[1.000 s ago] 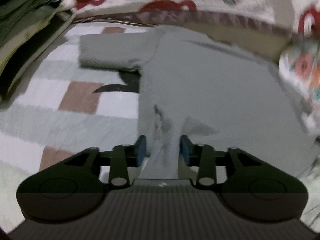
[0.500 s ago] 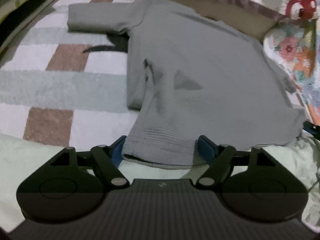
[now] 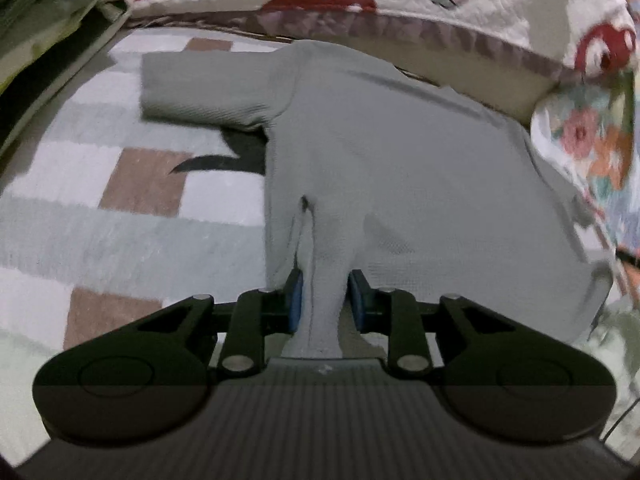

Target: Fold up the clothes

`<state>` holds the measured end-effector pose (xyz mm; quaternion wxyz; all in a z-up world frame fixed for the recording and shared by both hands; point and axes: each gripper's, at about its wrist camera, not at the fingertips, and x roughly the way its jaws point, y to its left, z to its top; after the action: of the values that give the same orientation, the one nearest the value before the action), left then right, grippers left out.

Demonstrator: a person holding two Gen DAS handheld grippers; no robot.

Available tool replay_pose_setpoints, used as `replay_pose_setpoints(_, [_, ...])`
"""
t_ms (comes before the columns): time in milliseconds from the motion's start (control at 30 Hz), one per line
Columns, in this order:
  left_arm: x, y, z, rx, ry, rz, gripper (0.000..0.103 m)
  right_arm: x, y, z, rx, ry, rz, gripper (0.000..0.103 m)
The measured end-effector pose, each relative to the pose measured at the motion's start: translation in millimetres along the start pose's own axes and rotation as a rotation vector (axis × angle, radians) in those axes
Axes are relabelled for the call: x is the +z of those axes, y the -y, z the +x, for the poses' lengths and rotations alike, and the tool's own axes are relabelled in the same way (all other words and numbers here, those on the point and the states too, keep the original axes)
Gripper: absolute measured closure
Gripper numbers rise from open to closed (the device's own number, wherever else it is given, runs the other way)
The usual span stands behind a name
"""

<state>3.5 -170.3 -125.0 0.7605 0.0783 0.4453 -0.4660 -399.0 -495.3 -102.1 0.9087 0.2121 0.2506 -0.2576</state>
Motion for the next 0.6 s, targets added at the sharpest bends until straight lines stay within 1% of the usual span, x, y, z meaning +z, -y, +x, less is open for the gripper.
replay_pose_setpoints(33, [-0.8, 1.2, -2.3, -0.007, -0.001, 0.013, 0.078, 5.2, 2.3, 1.7, -0.021, -0.01, 0.003, 0.091])
replay_pose_setpoints(67, [-2.7, 1.6, -5.5, -0.019, -0.002, 0.017, 0.069, 5.4, 4.8, 1.0, -0.039, -0.033, -0.004, 0.091])
replay_pose_setpoints(100, [-7.0, 0.1, -10.3, -0.038, -0.009, 0.015, 0.061, 3.9, 7.3, -0.4, -0.054, -0.061, -0.016, 0.088])
replay_pose_setpoints(133, [-11.6, -2.6, -13.7, -0.047, -0.023, 0.005, 0.043, 0.4, 9.6, -2.4, -0.052, -0.082, -0.01, 0.081])
replay_pose_setpoints(167, [-17.2, -6.2, -13.7, -0.042, -0.053, -0.015, 0.029, -4.7, 12.5, -4.2, -0.031, -0.095, -0.009, 0.073])
replay_pose_setpoints(200, [-22.7, -9.7, -13.7, -0.036, -0.083, -0.036, 0.025, -10.2, 15.5, -5.9, -0.005, -0.107, -0.01, 0.052])
replay_pose_setpoints(233, [-26.6, -12.0, -12.1, -0.031, -0.112, -0.055, 0.025, -15.6, 18.6, -7.5, 0.021, -0.119, -0.012, 0.038])
replay_pose_setpoints(267, [-30.3, -14.1, -10.5, -0.026, -0.139, -0.073, 0.025, -19.9, 19.3, -7.3, 0.025, -0.127, -0.03, 0.038])
replay_pose_setpoints(333, [-29.7, -11.0, -9.1, -0.014, -0.127, -0.049, 0.024, -23.8, 22.3, -1.3, -0.016, -0.133, -0.039, 0.038])
replay_pose_setpoints(367, [-28.7, -9.2, -7.7, -0.006, -0.121, -0.035, 0.022, -26.8, 24.6, 2.2, -0.037, -0.134, -0.028, 0.038])
replay_pose_setpoints(400, [-27.8, -8.3, -3.6, 0.003, -0.119, -0.036, 0.02, -29.9, 27.9, 5.8, -0.035, -0.132, -0.005, 0.038])
replay_pose_setpoints(433, [-27.8, -8.9, 1.4, 0.017, -0.13, -0.045, 0.016, -32.9, 31.3, 11.3, -0.005, -0.136, 0.032, 0.038])
replay_pose_setpoints(467, [-27.8, -9.5, 6.4, 0.031, -0.14, -0.055, 0.016, -35.9, 34.0, 16.5, 0.022, -0.142, 0.064, 0.039])
replay_pose_setpoints(500, [-28.1, -10.2, 8.7, 0.036, -0.13, -0.059, 0.016, -38.8, 36.5, 21.4, 0.045, -0.148, 0.095, 0.04])
replay_pose_setpoints(533, [-28.5, -9.7, 6.9, 0.036, -0.11, -0.049, 0.021, -41.1, 36.2, 22.1, 0.048, -0.135, 0.103, 0.048])
replay_pose_setpoints(567, [-28.8, -9.2, 5.0, 0.036, -0.09, -0.037, 0.049, -41.3, 34.9, 20.1, 0.038, -0.125, 0.096, 0.06])
replay_pose_setpoints(600, [-28.9, -7.8, 2.6, 0.028, -0.084, -0.018, 0.065, -40.9, 33.7, 17.5, 0.026, -0.118, 0.086, 0.078])
